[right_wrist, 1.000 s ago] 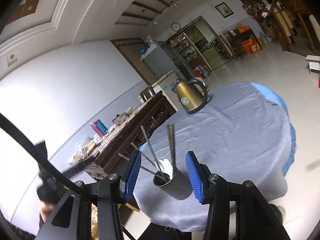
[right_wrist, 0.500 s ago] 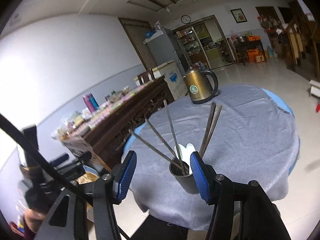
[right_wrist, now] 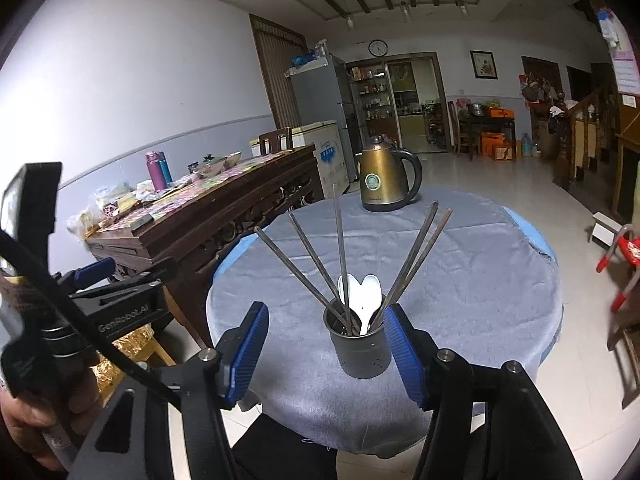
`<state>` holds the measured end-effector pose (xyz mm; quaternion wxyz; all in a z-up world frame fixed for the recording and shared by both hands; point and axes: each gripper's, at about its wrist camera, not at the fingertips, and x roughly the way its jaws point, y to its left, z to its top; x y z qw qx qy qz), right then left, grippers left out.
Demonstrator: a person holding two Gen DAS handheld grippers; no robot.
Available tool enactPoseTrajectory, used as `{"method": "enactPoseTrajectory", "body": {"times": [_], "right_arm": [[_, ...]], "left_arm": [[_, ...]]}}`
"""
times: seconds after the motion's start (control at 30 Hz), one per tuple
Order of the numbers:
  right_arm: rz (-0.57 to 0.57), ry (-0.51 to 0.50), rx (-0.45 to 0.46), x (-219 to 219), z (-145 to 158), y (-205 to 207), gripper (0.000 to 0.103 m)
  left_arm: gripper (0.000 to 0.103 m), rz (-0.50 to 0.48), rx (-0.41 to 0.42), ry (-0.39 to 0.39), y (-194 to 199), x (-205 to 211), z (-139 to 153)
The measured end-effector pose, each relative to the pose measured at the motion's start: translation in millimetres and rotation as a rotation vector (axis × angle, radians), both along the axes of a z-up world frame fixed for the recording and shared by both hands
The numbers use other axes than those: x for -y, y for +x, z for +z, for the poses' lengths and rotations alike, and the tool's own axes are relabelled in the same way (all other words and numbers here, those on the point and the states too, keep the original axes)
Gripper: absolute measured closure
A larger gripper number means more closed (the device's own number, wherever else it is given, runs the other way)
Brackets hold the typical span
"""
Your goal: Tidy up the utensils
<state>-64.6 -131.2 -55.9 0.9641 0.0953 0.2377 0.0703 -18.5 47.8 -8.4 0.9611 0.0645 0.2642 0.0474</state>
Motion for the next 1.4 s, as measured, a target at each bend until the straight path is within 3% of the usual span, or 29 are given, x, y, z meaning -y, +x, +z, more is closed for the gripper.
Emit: {"method": "enactPoseTrajectory", "body": {"times": [1.4], "right_arm": [[-0.063, 0.024, -0.029, -2, 2, 0, 0.038]], "left_arm": [[0.016, 0.002, 0.039, -0.021, -10, -9, 0]]}}
